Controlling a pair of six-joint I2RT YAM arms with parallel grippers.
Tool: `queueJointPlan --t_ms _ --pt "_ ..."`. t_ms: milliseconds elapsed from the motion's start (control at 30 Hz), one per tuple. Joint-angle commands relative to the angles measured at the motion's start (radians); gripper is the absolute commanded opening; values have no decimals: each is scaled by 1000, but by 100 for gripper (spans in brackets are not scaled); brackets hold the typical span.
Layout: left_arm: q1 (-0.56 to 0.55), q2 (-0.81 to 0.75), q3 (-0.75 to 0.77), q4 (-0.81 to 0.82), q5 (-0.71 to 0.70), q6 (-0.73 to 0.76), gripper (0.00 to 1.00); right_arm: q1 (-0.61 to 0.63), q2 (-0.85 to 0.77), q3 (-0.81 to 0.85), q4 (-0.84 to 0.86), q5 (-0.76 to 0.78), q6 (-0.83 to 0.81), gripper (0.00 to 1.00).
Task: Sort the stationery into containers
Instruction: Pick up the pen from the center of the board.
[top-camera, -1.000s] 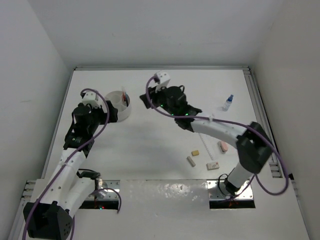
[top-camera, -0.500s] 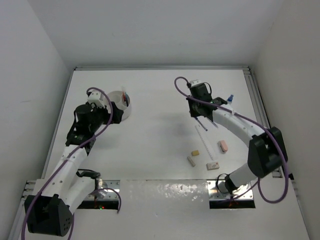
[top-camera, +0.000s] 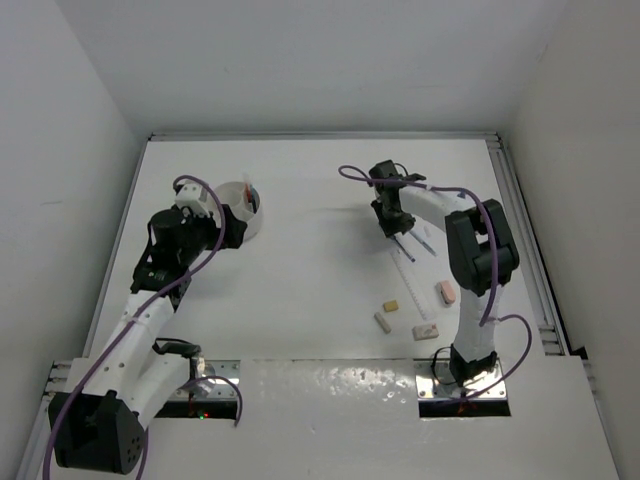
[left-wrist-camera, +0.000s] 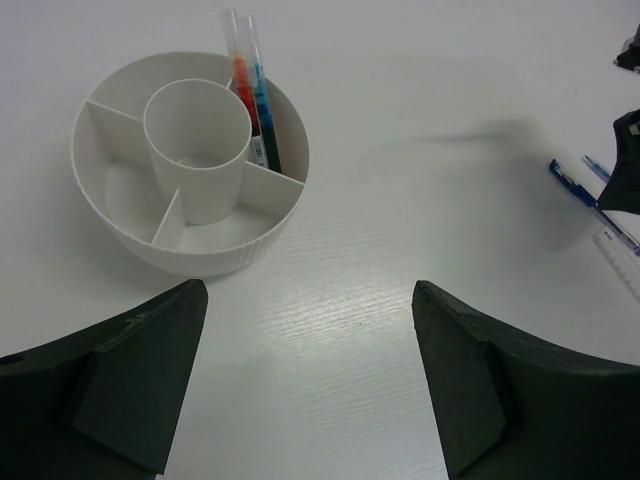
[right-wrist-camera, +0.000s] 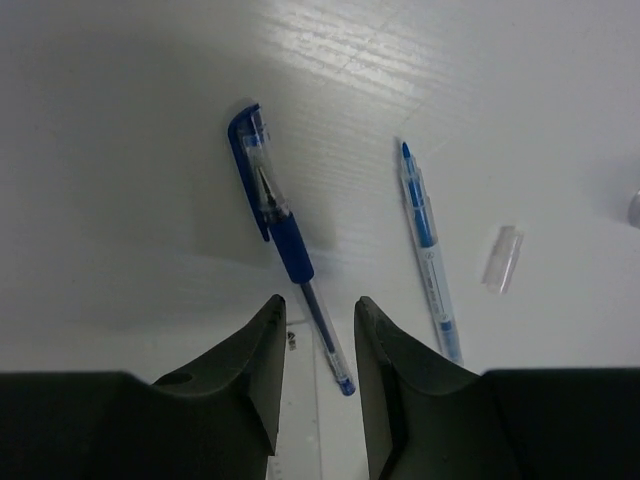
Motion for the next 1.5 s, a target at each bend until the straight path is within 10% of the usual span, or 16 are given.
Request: queueJointPlan --t_ms 0,333,633,1267,1467 --pt "2 -7 18 26 6 -10 81 -31 28 64 33 -50 -57 33" --pt "5 4 26 32 11 -12 82 -71 98 68 71 -203 -95 32" --pt "8 4 26 35 7 -12 82 -74 102 52 106 -299 -114 0" --pt "7 4 10 70 60 -15 81 -48 -187 -63 372 -390 -95 0" --pt "1 31 -20 194 331 31 78 -3 -334 -168 605 -447 24 0"
